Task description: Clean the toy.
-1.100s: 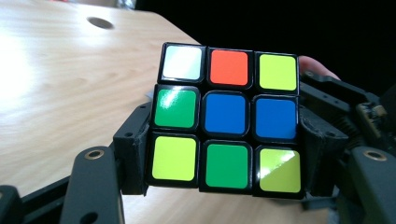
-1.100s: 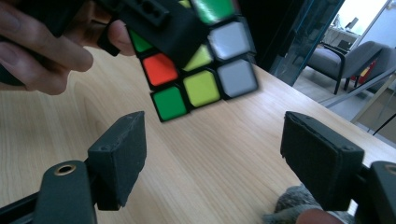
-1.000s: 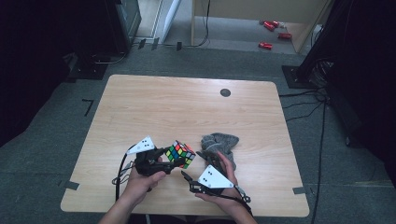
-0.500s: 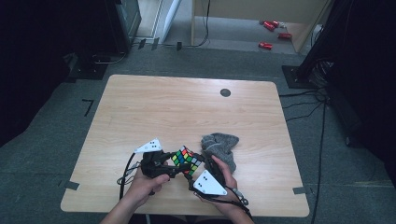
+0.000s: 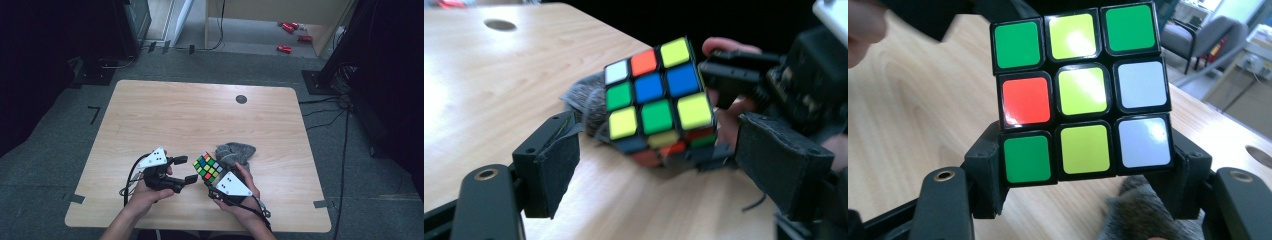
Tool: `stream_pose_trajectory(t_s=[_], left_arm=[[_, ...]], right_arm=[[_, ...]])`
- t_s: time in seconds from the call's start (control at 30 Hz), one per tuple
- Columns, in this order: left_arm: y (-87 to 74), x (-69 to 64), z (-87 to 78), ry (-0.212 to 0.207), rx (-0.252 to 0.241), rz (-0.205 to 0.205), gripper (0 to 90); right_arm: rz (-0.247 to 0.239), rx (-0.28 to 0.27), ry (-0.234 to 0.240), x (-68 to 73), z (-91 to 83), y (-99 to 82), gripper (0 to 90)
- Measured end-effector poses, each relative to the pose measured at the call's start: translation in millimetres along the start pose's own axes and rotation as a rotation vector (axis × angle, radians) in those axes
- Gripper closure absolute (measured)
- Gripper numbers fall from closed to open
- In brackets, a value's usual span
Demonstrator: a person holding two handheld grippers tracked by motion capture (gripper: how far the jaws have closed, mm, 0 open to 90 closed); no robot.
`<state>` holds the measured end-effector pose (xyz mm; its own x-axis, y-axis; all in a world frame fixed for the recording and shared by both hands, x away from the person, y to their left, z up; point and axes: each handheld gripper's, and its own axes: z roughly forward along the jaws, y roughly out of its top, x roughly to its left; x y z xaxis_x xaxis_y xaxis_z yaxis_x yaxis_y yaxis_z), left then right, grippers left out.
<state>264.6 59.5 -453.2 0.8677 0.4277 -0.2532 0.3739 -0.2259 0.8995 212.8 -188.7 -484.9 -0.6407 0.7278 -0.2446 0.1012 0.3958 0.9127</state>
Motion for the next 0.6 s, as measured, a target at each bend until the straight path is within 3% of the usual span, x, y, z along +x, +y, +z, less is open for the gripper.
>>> stream_pose_trajectory(t_s=[0.17,0.33,0.37,0.4,0.6], left_arm=[[-6.3,-6.8,2.1,0.123,0.027,0.179,17.7],[-11.4,-13.8,8.2,0.178,0.035,0.271,17.3],[-11.4,-13.8,8.2,0.178,0.035,0.271,16.9],[-13.8,-16.7,11.7,0.201,0.041,0.303,16.7],[-20.3,-23.8,20.4,0.256,0.051,0.394,16.8]], right_arm=[[0.077,0.007,-0.013,-11.5,-5.4,5.0,33.8],[0.182,-0.003,0.016,-18.3,-11.7,12.9,33.7],[0.182,-0.003,0.016,-18.3,-11.7,12.9,33.7],[0.237,0.0,0.044,-19.2,-12.6,15.2,33.7],[0.3,0.021,0.092,-13.9,-11.8,20.0,33.7]])
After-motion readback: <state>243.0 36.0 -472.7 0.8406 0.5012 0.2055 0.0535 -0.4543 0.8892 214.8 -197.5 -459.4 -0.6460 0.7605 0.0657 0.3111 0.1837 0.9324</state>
